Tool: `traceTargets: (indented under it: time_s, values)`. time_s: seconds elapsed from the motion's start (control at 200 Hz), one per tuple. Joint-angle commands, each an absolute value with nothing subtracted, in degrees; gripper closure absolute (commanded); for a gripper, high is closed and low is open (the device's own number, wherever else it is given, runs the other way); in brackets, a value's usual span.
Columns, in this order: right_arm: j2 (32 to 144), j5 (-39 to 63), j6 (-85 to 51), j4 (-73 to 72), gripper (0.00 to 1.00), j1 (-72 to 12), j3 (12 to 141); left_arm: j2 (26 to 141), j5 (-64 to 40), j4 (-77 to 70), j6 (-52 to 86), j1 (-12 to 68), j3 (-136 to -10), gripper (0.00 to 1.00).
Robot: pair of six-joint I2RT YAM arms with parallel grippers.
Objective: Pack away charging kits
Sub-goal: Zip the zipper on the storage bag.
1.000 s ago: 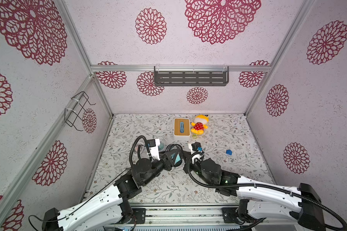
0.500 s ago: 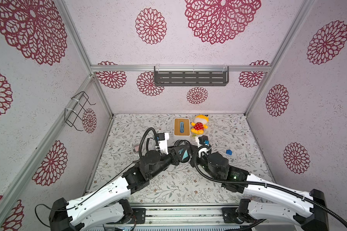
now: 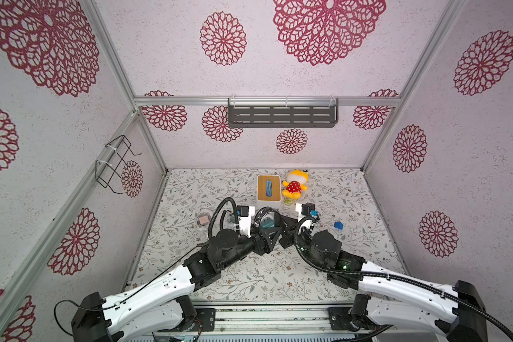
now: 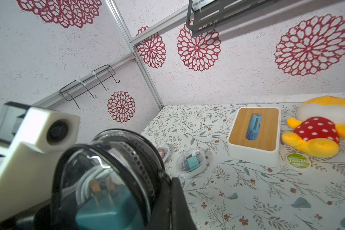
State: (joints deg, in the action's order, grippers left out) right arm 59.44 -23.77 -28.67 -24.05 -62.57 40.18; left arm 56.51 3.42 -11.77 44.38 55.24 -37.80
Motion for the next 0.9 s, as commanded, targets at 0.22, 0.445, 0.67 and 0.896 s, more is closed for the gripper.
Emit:
traceTargets:
  time_s: [0.22,0.445,0.67,0.896]
  values:
    - [61.5,-22.0,-41.3,-43.0,1.00,-63.6,38.8,53.4,5.3,-24.3,43.5,55.1,-31.8,0.17]
    - [63.3,-23.0,-47.6,-45.7,1.00,-65.5,37.3,50.3,10.4,-27.4,41.8,55.1,-27.9,0.17]
    - [64.2,-26.2,-55.2,-47.0,1.00,-67.6,34.3,47.7,12.2,-26.9,40.7,55.1,-26.7,0.18]
    - [66.2,-28.2,-59.8,-47.0,1.00,-70.8,34.0,45.7,11.9,-26.2,40.3,55.1,-26.4,0.35]
